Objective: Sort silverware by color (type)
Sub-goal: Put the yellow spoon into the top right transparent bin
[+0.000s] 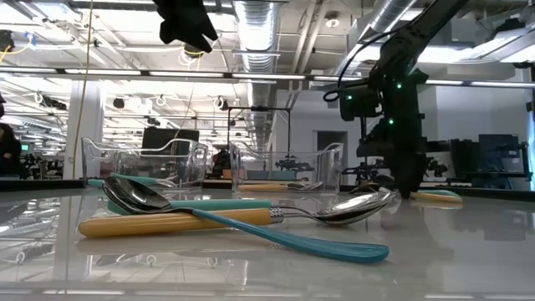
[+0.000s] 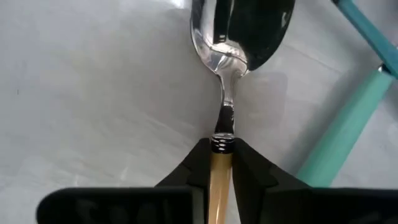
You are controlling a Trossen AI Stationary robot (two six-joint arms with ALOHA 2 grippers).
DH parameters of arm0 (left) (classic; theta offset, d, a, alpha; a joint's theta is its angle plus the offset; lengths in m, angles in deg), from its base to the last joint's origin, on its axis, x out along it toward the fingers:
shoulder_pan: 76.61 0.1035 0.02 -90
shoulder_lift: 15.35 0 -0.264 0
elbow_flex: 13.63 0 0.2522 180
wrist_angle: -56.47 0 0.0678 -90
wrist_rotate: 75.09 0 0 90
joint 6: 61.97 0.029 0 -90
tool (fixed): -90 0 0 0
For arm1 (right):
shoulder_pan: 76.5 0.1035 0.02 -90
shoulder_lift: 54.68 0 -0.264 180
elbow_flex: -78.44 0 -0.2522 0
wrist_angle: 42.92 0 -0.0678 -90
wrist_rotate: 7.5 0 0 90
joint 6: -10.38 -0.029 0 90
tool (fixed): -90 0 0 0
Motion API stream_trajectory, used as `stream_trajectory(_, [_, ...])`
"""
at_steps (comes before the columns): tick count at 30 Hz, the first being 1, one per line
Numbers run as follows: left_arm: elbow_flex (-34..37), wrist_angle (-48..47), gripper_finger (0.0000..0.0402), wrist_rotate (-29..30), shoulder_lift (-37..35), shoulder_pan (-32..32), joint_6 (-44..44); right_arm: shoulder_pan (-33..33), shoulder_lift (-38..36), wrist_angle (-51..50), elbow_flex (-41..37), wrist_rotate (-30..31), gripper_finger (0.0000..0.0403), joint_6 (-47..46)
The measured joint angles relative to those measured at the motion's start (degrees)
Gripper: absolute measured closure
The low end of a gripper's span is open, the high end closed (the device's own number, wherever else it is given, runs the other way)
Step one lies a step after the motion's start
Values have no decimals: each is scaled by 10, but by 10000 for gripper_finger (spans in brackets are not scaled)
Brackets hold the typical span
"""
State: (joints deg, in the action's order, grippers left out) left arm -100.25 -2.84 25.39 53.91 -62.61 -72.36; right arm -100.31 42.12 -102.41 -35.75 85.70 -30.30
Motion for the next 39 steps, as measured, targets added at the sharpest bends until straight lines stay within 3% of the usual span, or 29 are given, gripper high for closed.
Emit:
stream_trajectory(2, [0, -4, 204, -2, 0, 0, 6, 3, -13, -14, 1, -32, 340, 0])
stream_trajectory(7, [0, -4, 204, -8, 0, 0, 28, 9, -78, -57, 14, -202, 340, 9])
stream_trajectory(11, [0, -4, 204, -8, 0, 0, 41, 20, -135, -53, 11, -263, 340, 26])
stream_trajectory(14, [0, -7, 204, -12, -3, 0, 47, 28, -189, 22, 13, -303, 340, 31])
stream_trajectory(17, [0, -10, 204, -12, -15, 0, 47, 35, -230, 133, 13, -302, 340, 8])
stream_trajectory(21, [0, -22, 204, -12, -37, 0, 41, 30, -240, 271, 26, -225, 340, -34])
stream_trajectory(24, [0, -25, 204, -11, -56, 0, 31, 16, -213, 381, 33, -106, 340, -116])
stream_trajectory(30, [0, -31, 204, 2, -81, -2, 14, 5, -115, 596, 33, 81, 332, -321])
stream_trajectory(34, [0, -26, 204, 6, -87, -5, 8, 14, -32, 737, 33, 174, 331, -447])
stream_trajectory(39, [0, -25, 204, 0, -91, -11, 5, 38, 34, 737, 41, 268, 331, -571])
